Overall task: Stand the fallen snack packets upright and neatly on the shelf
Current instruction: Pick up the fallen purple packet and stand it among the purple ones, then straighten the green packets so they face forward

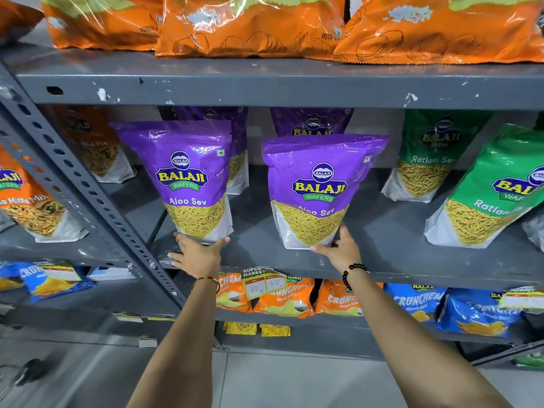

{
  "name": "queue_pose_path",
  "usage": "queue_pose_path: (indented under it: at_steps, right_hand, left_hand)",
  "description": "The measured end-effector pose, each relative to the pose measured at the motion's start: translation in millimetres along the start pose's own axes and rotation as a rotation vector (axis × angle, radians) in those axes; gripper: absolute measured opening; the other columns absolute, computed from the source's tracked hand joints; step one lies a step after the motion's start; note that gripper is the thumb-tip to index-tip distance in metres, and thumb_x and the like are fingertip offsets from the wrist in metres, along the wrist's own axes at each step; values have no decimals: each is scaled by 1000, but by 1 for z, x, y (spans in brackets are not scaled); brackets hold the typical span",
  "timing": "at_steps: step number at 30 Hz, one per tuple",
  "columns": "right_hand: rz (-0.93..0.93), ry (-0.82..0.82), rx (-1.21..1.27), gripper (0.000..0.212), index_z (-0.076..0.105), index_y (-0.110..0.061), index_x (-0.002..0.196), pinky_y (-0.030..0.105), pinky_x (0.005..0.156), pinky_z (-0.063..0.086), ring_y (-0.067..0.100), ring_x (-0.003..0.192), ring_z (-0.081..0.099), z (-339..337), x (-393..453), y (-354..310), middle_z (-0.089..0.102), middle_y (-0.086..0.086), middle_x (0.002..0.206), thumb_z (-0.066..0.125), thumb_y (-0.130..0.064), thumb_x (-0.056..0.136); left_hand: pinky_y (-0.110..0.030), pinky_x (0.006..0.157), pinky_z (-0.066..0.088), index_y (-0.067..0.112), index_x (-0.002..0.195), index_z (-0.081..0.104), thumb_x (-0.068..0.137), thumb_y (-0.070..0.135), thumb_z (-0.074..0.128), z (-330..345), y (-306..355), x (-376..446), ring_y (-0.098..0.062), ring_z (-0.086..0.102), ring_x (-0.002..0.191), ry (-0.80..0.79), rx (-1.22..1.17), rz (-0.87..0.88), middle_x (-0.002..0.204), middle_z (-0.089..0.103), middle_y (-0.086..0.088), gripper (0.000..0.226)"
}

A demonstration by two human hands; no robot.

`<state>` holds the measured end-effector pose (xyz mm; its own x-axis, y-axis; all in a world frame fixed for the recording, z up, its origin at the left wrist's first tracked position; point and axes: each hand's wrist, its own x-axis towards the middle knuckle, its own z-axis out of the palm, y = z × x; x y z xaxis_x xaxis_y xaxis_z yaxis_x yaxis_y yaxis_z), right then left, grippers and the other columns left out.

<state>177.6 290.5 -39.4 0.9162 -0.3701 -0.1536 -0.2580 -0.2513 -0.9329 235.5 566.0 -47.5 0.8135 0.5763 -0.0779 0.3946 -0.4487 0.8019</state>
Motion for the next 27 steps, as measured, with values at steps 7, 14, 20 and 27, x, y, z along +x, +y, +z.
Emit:
queue_pose_path:
  at_steps: [7,14,20,27]
  right_hand:
    - [7,118,-44,75,43,-16,127,31,83,44,31,112,58,11,0,0,63,9,122,83,-21,64]
    - [17,98,-75,76,41,-17,129,38,90,47,31,114,56,11,1,-2,60,9,125,82,-23,65]
    - [33,91,-93,97,21,-11,145,46,99,47,33,120,54,2,-3,2,55,15,134,80,-11,68]
    - [-55,204,-565,81,20,-10,146,44,110,32,36,136,33,-43,-35,35,32,15,151,66,-27,82]
  left_hand:
    - [-57,116,4,9,143,16,60,42,82,3,1,1,-48,4,141,5,-3,-19,151,32,-18,111]
    - [-56,116,1,10,144,14,62,42,81,3,4,1,-47,0,142,-9,5,-32,153,29,-16,111]
    - [-51,117,5,-3,144,5,61,45,80,1,-5,-8,-41,5,144,-12,105,-12,156,14,-21,122]
    - [-47,119,10,-5,141,17,66,44,76,33,-10,-80,-39,16,142,-82,139,216,152,24,-25,107]
